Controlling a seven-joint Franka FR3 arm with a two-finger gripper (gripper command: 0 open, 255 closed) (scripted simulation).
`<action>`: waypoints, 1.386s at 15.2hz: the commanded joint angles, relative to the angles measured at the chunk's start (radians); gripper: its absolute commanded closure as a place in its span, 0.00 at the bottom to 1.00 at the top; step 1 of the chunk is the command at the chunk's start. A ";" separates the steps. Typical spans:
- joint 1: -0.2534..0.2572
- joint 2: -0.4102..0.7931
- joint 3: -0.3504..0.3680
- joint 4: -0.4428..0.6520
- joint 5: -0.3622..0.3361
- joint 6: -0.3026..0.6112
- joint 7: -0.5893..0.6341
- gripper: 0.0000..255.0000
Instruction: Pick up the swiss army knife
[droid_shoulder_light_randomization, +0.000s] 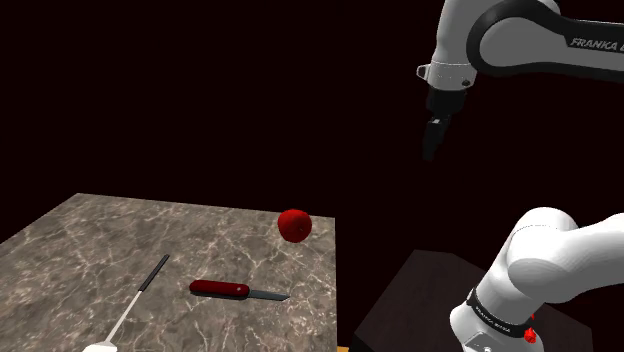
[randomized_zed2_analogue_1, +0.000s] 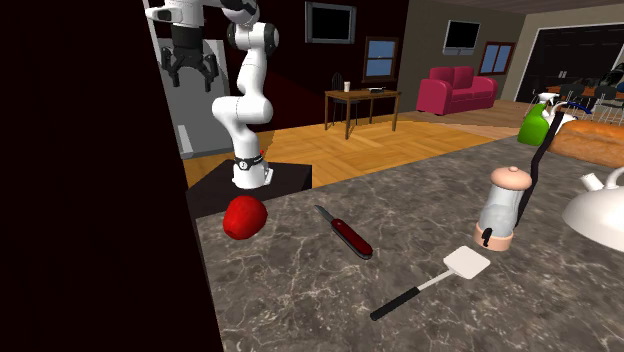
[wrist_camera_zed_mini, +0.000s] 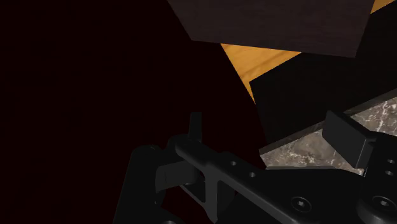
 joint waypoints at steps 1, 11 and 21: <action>0.000 0.000 0.000 0.000 0.000 0.000 0.000 0.00; 0.078 0.170 0.127 -0.061 0.111 0.245 0.103 0.00; 0.136 0.426 0.263 -0.015 0.161 0.481 0.200 0.00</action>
